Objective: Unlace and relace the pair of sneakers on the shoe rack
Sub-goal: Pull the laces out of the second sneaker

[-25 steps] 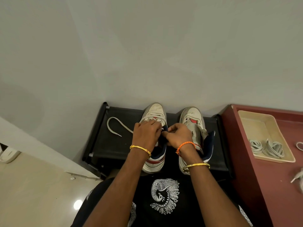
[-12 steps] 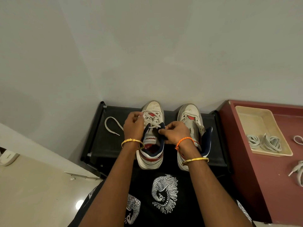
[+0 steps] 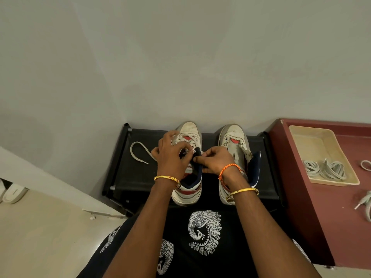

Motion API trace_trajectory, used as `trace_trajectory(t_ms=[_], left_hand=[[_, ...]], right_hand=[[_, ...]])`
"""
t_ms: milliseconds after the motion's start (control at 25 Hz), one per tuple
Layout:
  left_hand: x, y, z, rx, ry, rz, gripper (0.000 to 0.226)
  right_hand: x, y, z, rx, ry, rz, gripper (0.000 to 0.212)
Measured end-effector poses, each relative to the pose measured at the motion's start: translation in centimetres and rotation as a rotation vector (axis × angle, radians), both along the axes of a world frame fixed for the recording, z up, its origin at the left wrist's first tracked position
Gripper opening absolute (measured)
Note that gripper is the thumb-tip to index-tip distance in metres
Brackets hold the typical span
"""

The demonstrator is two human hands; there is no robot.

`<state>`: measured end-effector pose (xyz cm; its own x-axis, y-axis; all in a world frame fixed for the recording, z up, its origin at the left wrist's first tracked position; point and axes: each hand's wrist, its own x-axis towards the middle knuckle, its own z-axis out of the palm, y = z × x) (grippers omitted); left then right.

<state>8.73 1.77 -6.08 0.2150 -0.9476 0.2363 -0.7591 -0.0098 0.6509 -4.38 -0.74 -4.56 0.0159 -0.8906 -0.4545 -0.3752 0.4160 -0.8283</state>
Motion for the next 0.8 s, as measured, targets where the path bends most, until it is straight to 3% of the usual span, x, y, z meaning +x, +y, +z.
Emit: trace_trajectory(t_ms=[160,280,360,440,480,520,600,640,720,800], left_hand=[[1.1,0.0,0.7,-0.134,0.29,0.12,0.014],[3.2,-0.5,1.2,-0.2,0.65,0.48,0.005],[4.3,-0.5,1.2,-0.154,0.894,0.692,0.012],[3.8,-0.4,1.6,-0.052,1.07,0.75,0.008],[3.4,-0.2,1.9,-0.036,1.03,0.707,0.011],[3.1,0.0,1.9,-0.05,0.863,0.609,0.021],[2.7,0.5,1.6,-0.067,0.364,0.288,0.047],[2.3,0.6,1.4,-0.047,0.139,0.142,0.049],[1.2,0.8,0.8,0.032,-0.154,-0.032,0.034],[-0.2,0.8,0.3,0.103,-0.239,-0.071,0.024]], right_hand=[[-0.1,0.0,-0.1,0.025,-0.056,-0.015,0.022],[-0.1,0.1,-0.2,0.036,-0.059,-0.013,0.021],[0.0,0.1,-0.2,0.035,-0.063,-0.017,0.021],[0.0,0.1,-0.2,0.032,-0.068,-0.018,0.021],[-0.1,0.1,-0.3,0.031,-0.07,-0.018,0.02],[-0.1,0.1,-0.2,0.03,-0.072,-0.018,0.02],[-0.2,0.1,-0.2,0.024,-0.063,-0.013,0.02],[-0.2,0.1,-0.2,0.018,-0.052,-0.008,0.02],[-0.2,0.2,-0.2,0.001,-0.025,0.0,0.019],[-0.2,0.2,-0.2,-0.018,-0.002,0.004,0.018]])
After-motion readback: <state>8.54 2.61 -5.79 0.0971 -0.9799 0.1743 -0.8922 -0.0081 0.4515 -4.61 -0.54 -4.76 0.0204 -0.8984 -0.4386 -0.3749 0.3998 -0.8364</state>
